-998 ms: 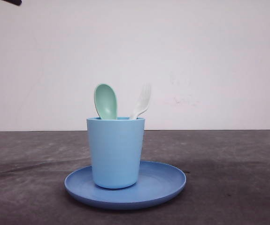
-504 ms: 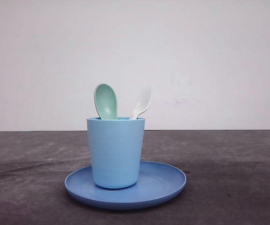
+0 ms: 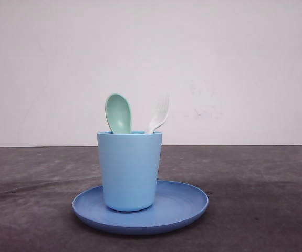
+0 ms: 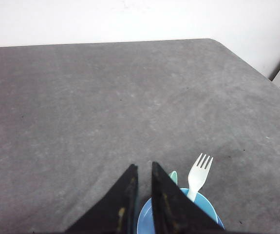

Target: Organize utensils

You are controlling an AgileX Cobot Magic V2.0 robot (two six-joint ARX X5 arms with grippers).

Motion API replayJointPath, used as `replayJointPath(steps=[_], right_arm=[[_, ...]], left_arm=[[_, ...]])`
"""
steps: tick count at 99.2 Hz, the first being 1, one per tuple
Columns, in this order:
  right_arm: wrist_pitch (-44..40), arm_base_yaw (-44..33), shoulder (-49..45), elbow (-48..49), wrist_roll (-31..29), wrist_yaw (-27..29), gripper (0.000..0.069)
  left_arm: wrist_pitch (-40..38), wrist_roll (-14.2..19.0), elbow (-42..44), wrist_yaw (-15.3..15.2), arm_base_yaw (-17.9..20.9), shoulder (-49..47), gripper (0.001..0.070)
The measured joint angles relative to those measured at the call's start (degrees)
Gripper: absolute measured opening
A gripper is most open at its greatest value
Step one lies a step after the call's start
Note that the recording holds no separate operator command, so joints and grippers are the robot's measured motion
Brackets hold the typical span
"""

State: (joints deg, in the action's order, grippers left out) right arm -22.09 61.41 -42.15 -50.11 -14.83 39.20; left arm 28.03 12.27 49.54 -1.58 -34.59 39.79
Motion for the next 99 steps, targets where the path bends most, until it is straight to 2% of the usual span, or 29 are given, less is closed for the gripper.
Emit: replayJointPath(steps=[29,44,57,70,79,99], right_arm=[[0.0,0.0,0.0,0.0,0.0,0.0,0.0006],[0.0,0.0,0.0,0.0,0.0,0.0,0.0006],[0.0,0.0,0.0,0.0,0.0,0.0,0.0006],[0.0,0.0,0.0,0.0,0.0,0.0,0.0006],[0.0,0.0,0.0,0.0,0.0,0.0,0.0006],[0.0,0.0,0.0,0.0,0.0,0.0,0.0006]], left_arm=[[0.02,-0.04,0.0,0.0,0.0,0.0,0.0025],[0.02,-2.91,0.0,0.0,1.42,-0.72,0.0025],[-0.59,-5.4,-0.02,-0.02,5.38,-2.1,0.0025],[-2.29,-8.39,-3.13,0.0,11.04,-4.09,0.0025],[-5.92,-10.21,-8.63,0.02,15.72,-6.82,0.0025],[-15.02,-11.28,-24.63,0.02,24.76,-17.11,0.0025]])
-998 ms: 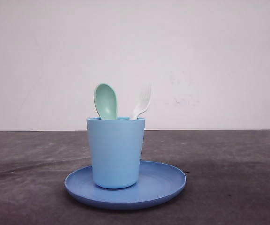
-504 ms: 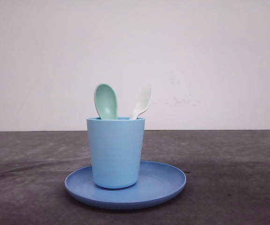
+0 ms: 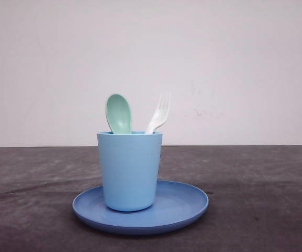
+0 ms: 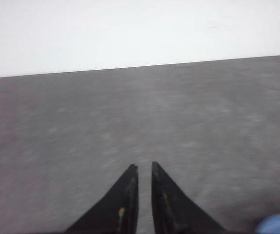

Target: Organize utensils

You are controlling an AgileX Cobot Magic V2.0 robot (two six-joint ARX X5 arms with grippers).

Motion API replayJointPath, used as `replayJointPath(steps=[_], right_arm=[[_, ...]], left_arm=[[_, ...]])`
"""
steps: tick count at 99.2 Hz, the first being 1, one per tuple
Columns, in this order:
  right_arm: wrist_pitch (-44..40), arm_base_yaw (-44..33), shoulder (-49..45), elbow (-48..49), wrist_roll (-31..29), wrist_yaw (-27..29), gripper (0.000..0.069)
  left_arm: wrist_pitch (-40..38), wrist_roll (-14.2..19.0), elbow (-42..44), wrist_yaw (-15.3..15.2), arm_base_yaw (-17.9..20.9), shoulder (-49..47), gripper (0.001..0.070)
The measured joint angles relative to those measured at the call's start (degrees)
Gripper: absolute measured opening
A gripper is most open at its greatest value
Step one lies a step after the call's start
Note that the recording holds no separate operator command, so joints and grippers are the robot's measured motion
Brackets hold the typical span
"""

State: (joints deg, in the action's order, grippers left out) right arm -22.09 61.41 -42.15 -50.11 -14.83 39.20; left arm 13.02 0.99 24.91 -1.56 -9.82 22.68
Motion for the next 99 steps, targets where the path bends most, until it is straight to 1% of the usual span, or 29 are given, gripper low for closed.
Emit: replayJointPath(steps=[8,19,30,41,52,68,99], right_arm=[[0.0,0.0,0.0,0.0,0.0,0.0,0.0006],[0.0,0.0,0.0,0.0,0.0,0.0,0.0006],[0.0,0.0,0.0,0.0,0.0,0.0,0.0006],[0.0,0.0,0.0,0.0,0.0,0.0,0.0006],[0.0,0.0,0.0,0.0,0.0,0.0,0.0006],[0.02,0.0,0.0,0.0,0.0,0.0,0.0006],[0.04,0.0,0.0,0.0,0.0,0.0,0.0006]], left_arm=[[-1.81,-0.07,-6.29,0.0,2.95,-4.7,0.0025],[-1.57,-0.15,-13.44,0.0,6.23,-10.36,0.0025],[-1.25,-0.15,-19.15,0.0,7.69,-15.72,0.0025],[-1.27,-0.11,-22.64,-0.02,8.09,-20.0,0.0025],[-2.47,-0.42,-23.08,0.02,8.11,-22.49,0.0025],[-2.47,-1.36,-23.08,0.0,8.2,-22.45,0.0025],[-2.47,-1.42,-23.08,0.0,8.2,-22.43,0.0025]])
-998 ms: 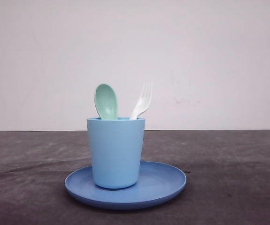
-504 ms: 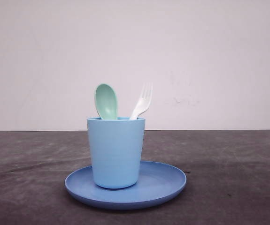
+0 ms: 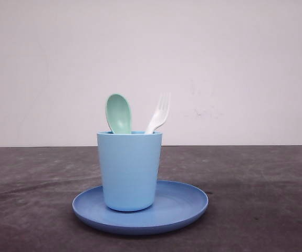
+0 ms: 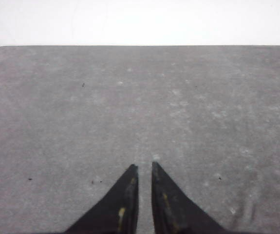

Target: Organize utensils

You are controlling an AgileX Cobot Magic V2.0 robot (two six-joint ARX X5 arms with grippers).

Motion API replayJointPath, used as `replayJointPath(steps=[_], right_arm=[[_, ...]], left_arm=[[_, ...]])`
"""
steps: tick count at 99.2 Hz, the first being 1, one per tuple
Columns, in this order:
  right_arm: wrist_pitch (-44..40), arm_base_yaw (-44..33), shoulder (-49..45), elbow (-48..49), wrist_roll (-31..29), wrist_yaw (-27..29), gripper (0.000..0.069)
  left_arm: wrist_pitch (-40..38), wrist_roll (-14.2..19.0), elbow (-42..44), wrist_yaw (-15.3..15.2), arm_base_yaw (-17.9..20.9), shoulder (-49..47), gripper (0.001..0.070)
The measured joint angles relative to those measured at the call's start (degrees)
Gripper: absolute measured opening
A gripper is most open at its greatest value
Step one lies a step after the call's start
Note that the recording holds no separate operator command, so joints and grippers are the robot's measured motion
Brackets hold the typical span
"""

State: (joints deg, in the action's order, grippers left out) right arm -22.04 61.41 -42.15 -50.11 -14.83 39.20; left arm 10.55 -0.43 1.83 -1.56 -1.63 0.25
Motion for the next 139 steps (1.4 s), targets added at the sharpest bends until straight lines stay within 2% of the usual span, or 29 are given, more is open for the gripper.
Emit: replayJointPath(steps=[60,77,87,94,106,119,128,139], right_arm=[[0.09,0.0,0.09,0.0,0.11,0.0,0.0006],[4.33,-2.56,0.63,0.0,2.01,-0.17,0.0006],[8.61,-8.04,1.01,0.0,5.09,-2.1,0.0006],[10.19,-13.62,1.11,0.0,8.15,-5.81,0.0006],[11.21,-25.46,1.16,0.0,13.07,-16.55,0.0006],[10.95,-39.67,1.97,0.0,15.08,-27.19,0.0006],[9.25,-47.52,3.08,0.0,15.52,-30.14,0.0006],[7.5,-53.7,4.57,0.63,15.78,-30.47,0.0006]], left_arm=[[0.02,0.0,0.0,0.0,0.0,0.0,0.0025],[0.02,0.0,0.0,0.0,0.0,0.0,0.0025],[0.02,0.0,0.0,0.0,0.0,0.0,0.0025],[0.02,0.0,0.0,0.0,0.0,0.0,0.0025],[0.02,0.0,0.0,0.0,0.0,0.0,0.0025],[0.02,0.0,0.0,0.0,0.0,0.0,0.0025],[0.02,0.0,0.0,0.0,0.0,0.0,0.0025],[0.02,0.0,0.0,0.0,0.0,0.0,0.0025]])
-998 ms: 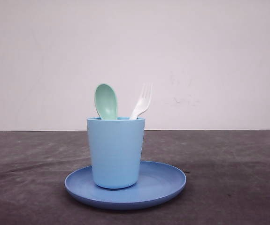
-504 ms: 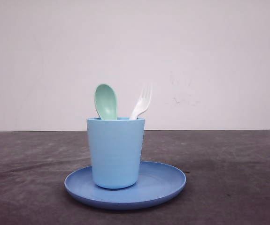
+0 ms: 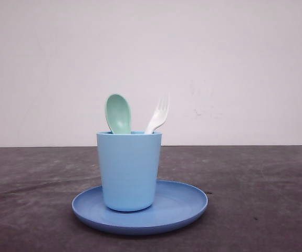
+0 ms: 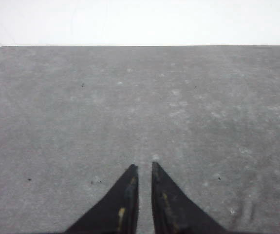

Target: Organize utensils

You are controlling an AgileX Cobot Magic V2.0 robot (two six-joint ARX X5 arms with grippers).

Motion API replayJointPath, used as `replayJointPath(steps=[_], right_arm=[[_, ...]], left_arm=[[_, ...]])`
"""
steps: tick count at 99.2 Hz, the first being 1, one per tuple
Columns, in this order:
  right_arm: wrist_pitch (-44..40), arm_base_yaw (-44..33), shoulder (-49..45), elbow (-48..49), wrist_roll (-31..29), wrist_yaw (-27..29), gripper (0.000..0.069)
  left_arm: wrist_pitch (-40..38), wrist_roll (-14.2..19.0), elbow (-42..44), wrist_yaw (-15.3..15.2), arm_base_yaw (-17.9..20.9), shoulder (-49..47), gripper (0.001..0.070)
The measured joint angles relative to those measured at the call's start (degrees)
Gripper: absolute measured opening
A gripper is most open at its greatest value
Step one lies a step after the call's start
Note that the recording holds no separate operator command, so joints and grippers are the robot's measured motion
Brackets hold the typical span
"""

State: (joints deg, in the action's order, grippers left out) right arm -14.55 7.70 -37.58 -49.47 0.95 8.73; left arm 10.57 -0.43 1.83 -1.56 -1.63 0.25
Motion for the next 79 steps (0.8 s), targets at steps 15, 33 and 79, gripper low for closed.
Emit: replayJointPath(steps=[15,33,79], right_arm=[[0.22,-4.11,4.55,6.34,0.22,-0.22,0.0006],[2.8,-5.84,13.79,19.26,-0.24,-2.27,0.0006],[3.56,-7.06,37.07,45.97,-5.42,-2.82,0.0006]], left_arm=[[0.0,0.0,0.0,0.0,0.0,0.0,0.0025],[0.0,0.0,0.0,0.0,0.0,0.0,0.0025],[0.0,0.0,0.0,0.0,0.0,0.0,0.0025]])
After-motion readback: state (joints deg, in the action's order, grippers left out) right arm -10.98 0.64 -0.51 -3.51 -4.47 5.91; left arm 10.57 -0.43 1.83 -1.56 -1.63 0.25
